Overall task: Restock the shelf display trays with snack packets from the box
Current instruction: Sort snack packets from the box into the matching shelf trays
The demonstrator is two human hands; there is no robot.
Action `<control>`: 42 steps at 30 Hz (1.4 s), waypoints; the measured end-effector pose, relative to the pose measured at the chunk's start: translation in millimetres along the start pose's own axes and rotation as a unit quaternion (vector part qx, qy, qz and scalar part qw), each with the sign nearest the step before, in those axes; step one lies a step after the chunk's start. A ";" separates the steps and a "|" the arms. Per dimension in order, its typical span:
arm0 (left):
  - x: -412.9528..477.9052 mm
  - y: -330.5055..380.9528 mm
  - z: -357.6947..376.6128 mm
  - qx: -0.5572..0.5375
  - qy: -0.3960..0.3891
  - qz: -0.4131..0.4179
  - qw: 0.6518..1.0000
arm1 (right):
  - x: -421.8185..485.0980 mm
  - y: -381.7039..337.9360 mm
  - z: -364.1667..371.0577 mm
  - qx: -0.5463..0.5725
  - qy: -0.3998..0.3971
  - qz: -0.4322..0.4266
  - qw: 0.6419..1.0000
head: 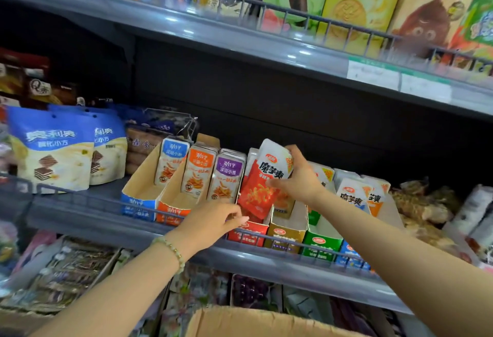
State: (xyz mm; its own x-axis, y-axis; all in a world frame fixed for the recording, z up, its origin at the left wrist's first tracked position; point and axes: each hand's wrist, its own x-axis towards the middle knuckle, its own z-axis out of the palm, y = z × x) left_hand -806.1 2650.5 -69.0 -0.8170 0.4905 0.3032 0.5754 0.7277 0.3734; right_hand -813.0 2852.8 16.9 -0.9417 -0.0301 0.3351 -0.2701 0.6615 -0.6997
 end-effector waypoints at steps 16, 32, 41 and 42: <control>8.0 -11.5 8.4 -0.066 0.008 0.022 0.998 | 24.0 27.8 30.9 -0.266 -0.041 -0.092 0.959; -29.0 18.0 0.7 0.066 0.075 0.004 0.995 | -25.4 29.4 -11.6 -0.169 -0.024 -0.104 0.980; -103.2 69.8 44.2 0.010 -0.039 0.019 0.999 | -187.8 77.4 -22.2 0.012 -0.168 0.019 0.986; -108.5 72.3 55.1 0.008 -0.067 0.015 0.998 | -206.3 91.1 -16.3 0.020 -0.190 0.047 0.980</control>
State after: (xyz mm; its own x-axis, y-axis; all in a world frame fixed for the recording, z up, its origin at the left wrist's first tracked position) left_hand -677.9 2676.3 -123.2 -0.7980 0.5704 0.1944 0.5995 0.7191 0.3513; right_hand -640.1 2931.5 -105.6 -0.9674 -0.2530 0.0140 -0.1796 0.6456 -0.7423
